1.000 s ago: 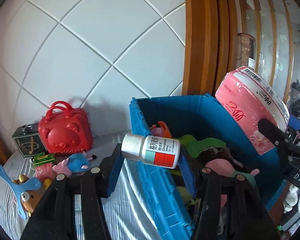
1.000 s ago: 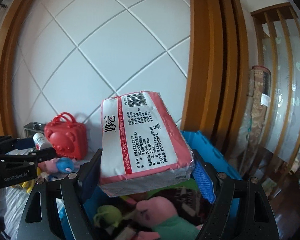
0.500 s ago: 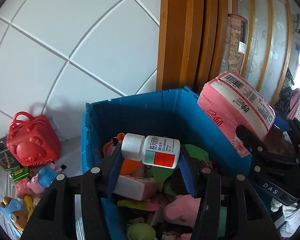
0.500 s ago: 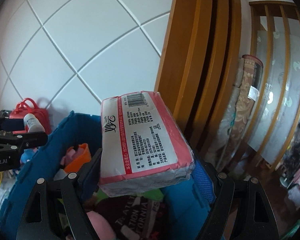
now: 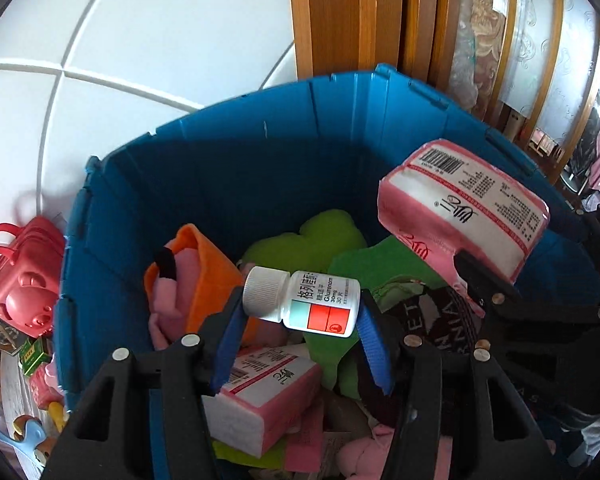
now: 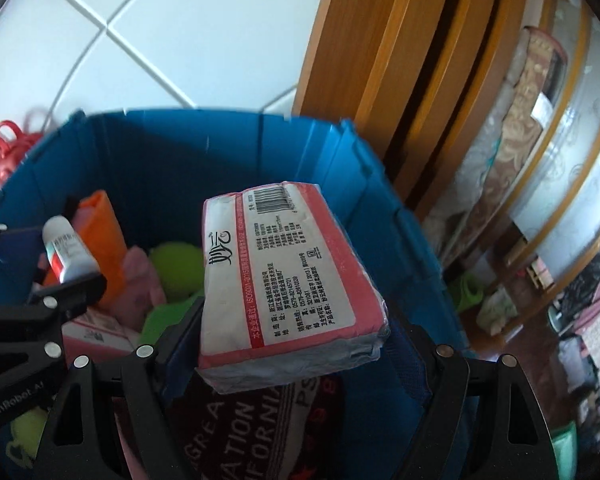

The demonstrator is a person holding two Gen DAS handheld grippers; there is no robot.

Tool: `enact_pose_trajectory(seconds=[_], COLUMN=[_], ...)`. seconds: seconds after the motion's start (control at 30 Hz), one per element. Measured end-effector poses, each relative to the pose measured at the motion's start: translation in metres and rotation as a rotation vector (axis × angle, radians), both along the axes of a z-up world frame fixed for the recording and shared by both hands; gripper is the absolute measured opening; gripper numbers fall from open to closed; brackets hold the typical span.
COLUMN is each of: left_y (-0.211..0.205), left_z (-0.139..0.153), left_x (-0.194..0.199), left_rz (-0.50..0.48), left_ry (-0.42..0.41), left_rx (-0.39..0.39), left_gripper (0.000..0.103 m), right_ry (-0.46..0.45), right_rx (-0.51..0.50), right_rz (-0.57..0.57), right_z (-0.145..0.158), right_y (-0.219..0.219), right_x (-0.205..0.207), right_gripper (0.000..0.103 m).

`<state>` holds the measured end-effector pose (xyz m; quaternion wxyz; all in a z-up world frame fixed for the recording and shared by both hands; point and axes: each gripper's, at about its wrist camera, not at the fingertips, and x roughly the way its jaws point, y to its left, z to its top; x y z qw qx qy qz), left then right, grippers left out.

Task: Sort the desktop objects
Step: 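Carry the medicine bottle and pink tissue box over the blue crate, then open both grippers to drop the bottle and tissue box into the crate, then withdraw both grippers from the blue crate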

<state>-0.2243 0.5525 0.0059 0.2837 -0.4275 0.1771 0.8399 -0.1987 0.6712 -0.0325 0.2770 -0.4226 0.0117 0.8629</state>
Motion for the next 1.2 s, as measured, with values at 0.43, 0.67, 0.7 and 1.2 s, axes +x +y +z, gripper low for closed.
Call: enact_pose_trajectory(seconds=[0.43,0.67,0.7,1.2], left_y=[0.015,0.014,0.012,-0.053], left_z=[-0.024,-0.021,-0.020,0.056], left_x=[-0.009,-0.010,-0.008,0.066], left_rz=[-0.013,-0.004,-0.002,0.013], left_ry=[-0.042,-0.033,-0.031,0.055], left_rx=[-0.089,-0.102,-0.100,0.073], left_gripper=[0.061,0.061,0.061,0.061], right_ry=[-0.160,-0.195,-0.197,-0.022], right_rx=[-0.104,-0.128,-0.139,-0.101], right_rz=[-0.006,0.003,0.004,0.064], right_z=[-0.048,-0.057,-0.057,0.046], right_y=[0.014,0.014,0.014,-0.039], right_x=[-0.012,-0.014,-0.013,0.066], right_gripper=[0.084,0.089,0.090,0.103])
